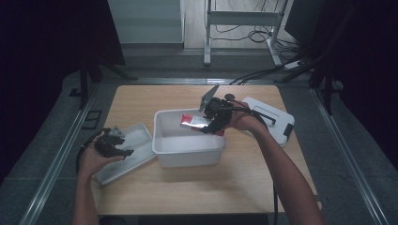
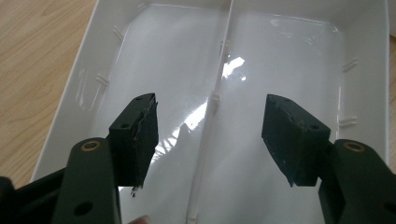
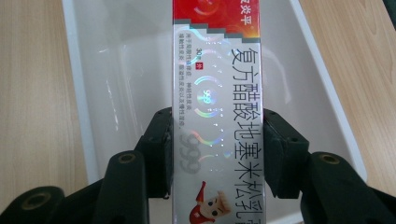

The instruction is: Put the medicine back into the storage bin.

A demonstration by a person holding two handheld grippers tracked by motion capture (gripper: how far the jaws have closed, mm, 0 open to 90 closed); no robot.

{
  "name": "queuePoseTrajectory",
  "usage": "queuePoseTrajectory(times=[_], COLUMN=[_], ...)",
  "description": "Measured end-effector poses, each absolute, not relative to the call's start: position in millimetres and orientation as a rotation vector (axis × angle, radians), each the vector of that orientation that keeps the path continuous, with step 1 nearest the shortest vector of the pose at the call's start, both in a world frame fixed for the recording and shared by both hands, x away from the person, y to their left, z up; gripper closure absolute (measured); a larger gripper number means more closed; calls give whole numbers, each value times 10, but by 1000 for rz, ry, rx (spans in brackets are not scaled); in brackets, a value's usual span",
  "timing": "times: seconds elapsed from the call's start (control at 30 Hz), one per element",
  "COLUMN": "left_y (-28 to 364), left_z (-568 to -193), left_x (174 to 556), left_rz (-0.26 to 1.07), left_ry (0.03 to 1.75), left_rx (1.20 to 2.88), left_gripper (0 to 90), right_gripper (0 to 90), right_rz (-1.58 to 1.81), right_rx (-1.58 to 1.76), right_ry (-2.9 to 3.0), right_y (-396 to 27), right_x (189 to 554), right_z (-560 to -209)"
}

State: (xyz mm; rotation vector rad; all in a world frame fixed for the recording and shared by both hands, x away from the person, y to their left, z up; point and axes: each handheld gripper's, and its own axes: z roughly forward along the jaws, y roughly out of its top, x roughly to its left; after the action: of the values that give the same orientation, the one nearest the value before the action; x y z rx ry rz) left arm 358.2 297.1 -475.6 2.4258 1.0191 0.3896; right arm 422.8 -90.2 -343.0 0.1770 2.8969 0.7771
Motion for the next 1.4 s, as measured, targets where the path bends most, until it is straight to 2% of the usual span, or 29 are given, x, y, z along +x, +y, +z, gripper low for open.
queuePoseTrajectory(times=[0.93,1.4], left_y=[2979,2974], left_z=[-4776,-4785], left_x=[3595,3601], left_rz=[395,394], left_ry=[1021,1017], left_rx=[2420,2425], left_gripper=[361,360], right_gripper=[509,508], right_rz=[700,649], right_rx=[53,44], right_ry=[2960,2995], right_y=[-630,-630], right_x=[4355,4352], right_z=[-3682,-3855])
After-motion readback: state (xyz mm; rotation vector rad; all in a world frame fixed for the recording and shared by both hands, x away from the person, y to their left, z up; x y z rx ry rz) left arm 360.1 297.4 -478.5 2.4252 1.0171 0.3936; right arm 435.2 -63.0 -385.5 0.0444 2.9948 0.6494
